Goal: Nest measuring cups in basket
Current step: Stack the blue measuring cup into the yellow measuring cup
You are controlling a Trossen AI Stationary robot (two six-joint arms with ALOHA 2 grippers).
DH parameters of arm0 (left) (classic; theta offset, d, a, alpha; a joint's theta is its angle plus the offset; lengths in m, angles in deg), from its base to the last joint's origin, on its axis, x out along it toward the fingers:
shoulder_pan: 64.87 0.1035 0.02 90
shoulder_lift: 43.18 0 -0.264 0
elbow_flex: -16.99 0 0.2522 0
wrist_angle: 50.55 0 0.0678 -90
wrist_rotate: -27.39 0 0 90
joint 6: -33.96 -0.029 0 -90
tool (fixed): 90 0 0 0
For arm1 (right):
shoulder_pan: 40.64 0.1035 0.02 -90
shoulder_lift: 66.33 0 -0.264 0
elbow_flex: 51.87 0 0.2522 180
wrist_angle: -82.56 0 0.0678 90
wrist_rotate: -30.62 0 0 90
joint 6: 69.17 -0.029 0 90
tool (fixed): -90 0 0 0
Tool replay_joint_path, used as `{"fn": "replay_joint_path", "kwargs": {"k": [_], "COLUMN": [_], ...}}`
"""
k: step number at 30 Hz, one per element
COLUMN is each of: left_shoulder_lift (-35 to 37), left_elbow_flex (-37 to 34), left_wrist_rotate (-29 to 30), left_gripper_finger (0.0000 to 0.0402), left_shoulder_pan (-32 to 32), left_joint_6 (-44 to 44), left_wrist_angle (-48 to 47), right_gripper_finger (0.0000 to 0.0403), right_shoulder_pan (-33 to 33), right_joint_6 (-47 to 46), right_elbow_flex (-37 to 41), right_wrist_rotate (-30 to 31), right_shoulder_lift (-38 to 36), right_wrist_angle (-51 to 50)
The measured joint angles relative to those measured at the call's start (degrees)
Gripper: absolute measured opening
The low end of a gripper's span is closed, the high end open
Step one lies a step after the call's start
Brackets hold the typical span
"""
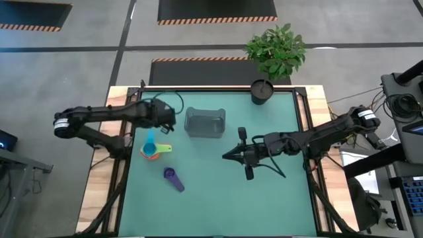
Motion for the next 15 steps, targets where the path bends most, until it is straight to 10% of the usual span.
{"fn": "replay_joint_path", "kwargs": {"k": [15], "left_shoulder_lift": [0.11], "left_elbow_flex": [-16.11], "left_wrist_rotate": [-3.25], "left_gripper_finger": [0.004], "left_shoulder_pan": [5.48], "left_joint_6": [5.17], "left_wrist_angle": [4.99], "right_gripper_finger": [0.0009], "right_shoulder_pan": [0.0], "right_joint_6": [-0.07], "right_elbow_flex": [0.04], "right_wrist_rotate": [0.0], "right_shoulder_lift": [0.46], "right_wrist_angle": [0.26]}}
